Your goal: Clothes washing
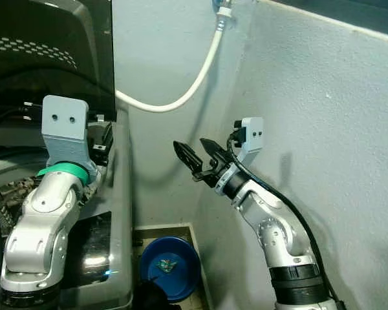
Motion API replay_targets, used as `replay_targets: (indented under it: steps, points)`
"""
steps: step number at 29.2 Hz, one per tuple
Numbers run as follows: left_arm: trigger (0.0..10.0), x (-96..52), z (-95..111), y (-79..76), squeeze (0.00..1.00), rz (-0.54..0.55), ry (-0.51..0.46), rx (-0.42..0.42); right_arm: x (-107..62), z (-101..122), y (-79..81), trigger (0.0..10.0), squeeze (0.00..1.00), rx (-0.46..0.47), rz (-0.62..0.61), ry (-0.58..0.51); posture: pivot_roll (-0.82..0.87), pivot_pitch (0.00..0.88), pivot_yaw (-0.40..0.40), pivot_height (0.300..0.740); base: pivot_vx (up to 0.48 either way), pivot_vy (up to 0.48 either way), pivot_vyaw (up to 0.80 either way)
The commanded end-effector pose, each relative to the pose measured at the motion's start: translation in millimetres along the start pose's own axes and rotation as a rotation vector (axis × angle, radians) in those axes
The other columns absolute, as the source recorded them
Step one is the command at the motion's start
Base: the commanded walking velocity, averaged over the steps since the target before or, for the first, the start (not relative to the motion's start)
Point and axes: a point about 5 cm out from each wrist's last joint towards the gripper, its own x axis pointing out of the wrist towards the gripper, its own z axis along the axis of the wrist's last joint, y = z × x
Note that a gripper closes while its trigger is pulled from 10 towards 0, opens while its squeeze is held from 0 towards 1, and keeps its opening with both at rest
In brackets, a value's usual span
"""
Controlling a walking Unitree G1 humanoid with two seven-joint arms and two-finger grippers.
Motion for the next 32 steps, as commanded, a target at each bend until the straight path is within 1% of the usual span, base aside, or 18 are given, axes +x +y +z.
replay_targets:
  steps: [1, 7, 10, 12, 14, 19, 21, 25, 32]
  points:
    - [10.0, -2.8, -0.7, -2.0, 0.00, -0.004, 0.006, 0.000, -2.3, 0.3, -0.5, 10.0, 0.00, 0.004, -0.007, -0.009, 0.06, 0.000, -0.103, 0.740, 0.000, 0.480, 0.00]
    - [10.0, -3.4, -0.6, -3.4, 0.00, -0.007, 0.003, -0.002, -2.2, 0.1, 0.5, 10.0, 0.00, 0.006, -0.001, -0.009, 0.06, 0.000, -0.107, 0.740, 0.000, 0.480, 0.00]
    - [10.0, -4.5, -1.7, -2.7, 0.00, -0.001, 0.021, -0.023, -1.9, -0.2, 1.3, 10.0, 0.00, 0.009, 0.005, -0.007, 0.06, 0.000, -0.110, 0.740, 0.000, 0.460, 0.00]
    - [10.0, -5.5, -2.2, -2.9, 0.00, -0.006, 0.035, -0.025, -1.9, -0.4, 1.5, 10.0, 0.00, 0.011, 0.007, -0.006, 0.06, 0.000, -0.111, 0.740, 0.000, 0.000, 0.00]
    - [10.0, -7.1, -4.7, -4.4, 0.00, -0.017, 0.062, -0.004, -2.0, -0.6, 1.5, 10.0, 0.00, 0.014, 0.009, -0.005, 0.06, 0.000, -0.110, 0.740, 0.000, -0.480, 0.00]
    - [10.0, -7.3, -7.9, -7.2, 0.00, -0.026, 0.078, 0.012, -2.5, -0.6, 0.5, 10.0, 0.00, 0.014, 0.006, -0.002, 0.06, 0.000, -0.109, 0.740, 0.000, -0.402, 0.00]
    - [10.0, -6.9, -10.1, -8.0, 0.00, -0.017, 0.089, -0.024, -3.6, -0.7, -1.0, 10.0, 0.00, 0.015, 0.000, -0.001, 0.06, 0.000, -0.107, 0.740, 0.000, 0.000, 0.00]
    - [10.0, -6.3, -9.6, -10.4, 0.00, -0.039, 0.077, 0.007, -4.6, -0.2, -2.7, 10.0, 0.00, 0.012, -0.005, 0.001, 0.05, 0.000, -0.106, 0.740, 0.000, 0.000, 0.00]
    - [10.0, -6.1, -9.2, -12.0, 0.00, -0.032, 0.072, -0.011, -4.1, 0.4, -3.2, 10.0, 0.00, 0.010, -0.006, 0.000, 0.05, 0.000, -0.108, 0.740, 0.000, 0.000, 0.00]
